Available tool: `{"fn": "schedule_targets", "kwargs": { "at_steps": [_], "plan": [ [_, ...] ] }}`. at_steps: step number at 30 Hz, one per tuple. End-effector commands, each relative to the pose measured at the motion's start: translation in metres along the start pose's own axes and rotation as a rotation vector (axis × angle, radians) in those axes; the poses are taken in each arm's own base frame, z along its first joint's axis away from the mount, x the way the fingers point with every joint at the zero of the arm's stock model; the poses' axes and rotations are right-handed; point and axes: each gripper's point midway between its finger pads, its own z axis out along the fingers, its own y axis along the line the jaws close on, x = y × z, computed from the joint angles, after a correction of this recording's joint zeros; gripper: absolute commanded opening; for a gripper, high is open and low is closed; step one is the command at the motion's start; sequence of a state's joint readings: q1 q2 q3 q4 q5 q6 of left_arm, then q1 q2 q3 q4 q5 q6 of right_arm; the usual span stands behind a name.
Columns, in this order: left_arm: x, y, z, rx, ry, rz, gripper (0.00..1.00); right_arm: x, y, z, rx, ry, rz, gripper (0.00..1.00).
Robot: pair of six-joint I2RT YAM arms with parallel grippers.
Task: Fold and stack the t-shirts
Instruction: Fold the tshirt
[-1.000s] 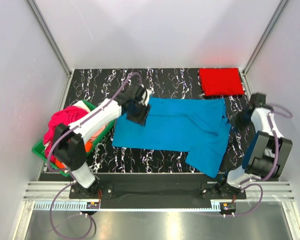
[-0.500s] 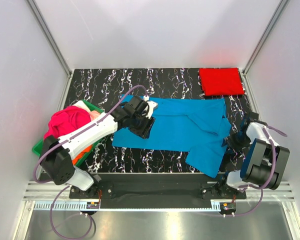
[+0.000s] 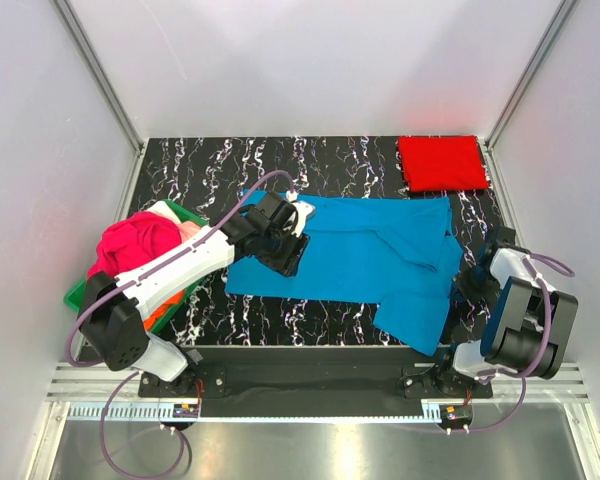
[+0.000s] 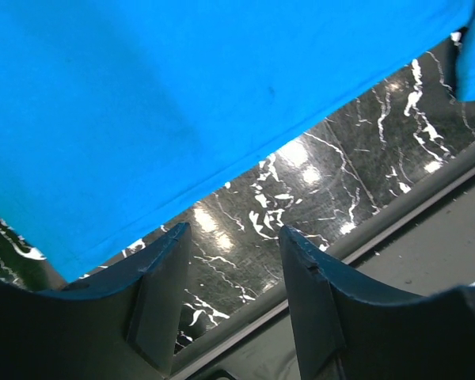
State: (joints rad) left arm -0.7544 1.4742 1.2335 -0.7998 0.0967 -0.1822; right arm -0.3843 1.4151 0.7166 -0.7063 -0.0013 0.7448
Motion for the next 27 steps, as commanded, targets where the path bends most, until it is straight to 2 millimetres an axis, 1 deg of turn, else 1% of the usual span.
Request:
{"fn": "schedule_targets", "kwargs": {
  "at_steps": [1,3,4,5,6,7,8,9,10,11,12,13,14,15,16,17,18,19,21,24,27],
  "plan": [
    [-0.008,0.010,-0.004,-0.061,-0.039,0.027,0.54,-0.020,0.000,-0.009,0.005,-0.108,-0.003,0.00],
    [-0.002,0.016,-0.001,-0.089,-0.015,0.036,0.54,-0.029,0.000,-0.014,0.014,-0.143,-0.003,0.00],
    [0.003,0.024,0.000,-0.127,0.002,0.042,0.54,-0.030,-0.001,-0.015,0.023,-0.144,-0.004,0.00],
    [0.007,0.030,0.002,-0.159,0.013,0.051,0.54,-0.036,0.000,-0.019,0.032,-0.163,-0.003,0.00],
    [0.010,0.035,0.004,-0.177,0.024,0.071,0.54,-0.037,-0.001,-0.020,0.039,-0.163,-0.003,0.00],
    [0.018,0.041,0.010,-0.202,0.055,0.080,0.54,-0.038,-0.002,-0.020,0.052,-0.158,-0.012,0.00],
    [0.021,0.048,0.012,-0.237,0.071,0.088,0.54,-0.042,-0.001,-0.022,0.054,-0.164,-0.026,0.00],
    [0.024,0.051,0.015,-0.253,0.086,0.092,0.54,-0.045,-0.002,-0.023,0.064,-0.168,-0.030,0.00],
    [0.032,0.055,0.020,-0.272,0.124,0.094,0.54,-0.046,-0.004,-0.022,0.078,-0.166,-0.036,0.00],
    [0.036,0.059,0.023,-0.288,0.143,0.090,0.54,-0.053,-0.006,-0.023,0.093,-0.184,-0.043,0.00],
    [0.040,0.059,0.026,-0.291,0.162,0.083,0.54,-0.055,-0.006,-0.023,0.099,-0.184,-0.043,0.00],
    [0.049,0.062,0.033,-0.301,0.202,0.073,0.54,-0.056,-0.005,-0.022,0.096,-0.176,-0.041,0.00],
    [0.055,0.066,0.035,-0.327,0.225,0.060,0.53,-0.058,-0.001,-0.024,0.081,-0.175,-0.047,0.00],
    [0.062,0.066,0.038,-0.328,0.253,0.041,0.53,-0.059,0.003,-0.025,0.065,-0.169,-0.050,0.00],
    [0.077,0.061,0.045,-0.286,0.296,0.036,0.52,-0.056,0.011,-0.026,0.029,-0.144,-0.060,0.00],
    [0.083,0.061,0.047,-0.281,0.315,0.039,0.53,-0.055,0.014,-0.028,0.013,-0.137,-0.066,0.00],
    [0.089,0.064,0.049,-0.294,0.335,0.041,0.53,-0.055,0.016,-0.028,0.001,-0.137,-0.072,0.00],
    [0.100,0.070,0.051,-0.319,0.371,0.046,0.52,-0.056,0.018,-0.030,-0.010,-0.143,-0.076,0.00],
    [0.105,0.076,0.053,-0.348,0.385,0.055,0.52,-0.056,0.021,-0.033,-0.027,-0.145,-0.095,0.00],
    [0.106,0.074,0.053,-0.348,0.389,0.055,0.52,-0.057,0.024,-0.035,-0.048,-0.150,-0.114,0.00],
    [0.109,0.074,0.053,-0.342,0.399,0.055,0.54,-0.055,0.025,-0.033,-0.058,-0.135,-0.126,0.00]
  ]
}}
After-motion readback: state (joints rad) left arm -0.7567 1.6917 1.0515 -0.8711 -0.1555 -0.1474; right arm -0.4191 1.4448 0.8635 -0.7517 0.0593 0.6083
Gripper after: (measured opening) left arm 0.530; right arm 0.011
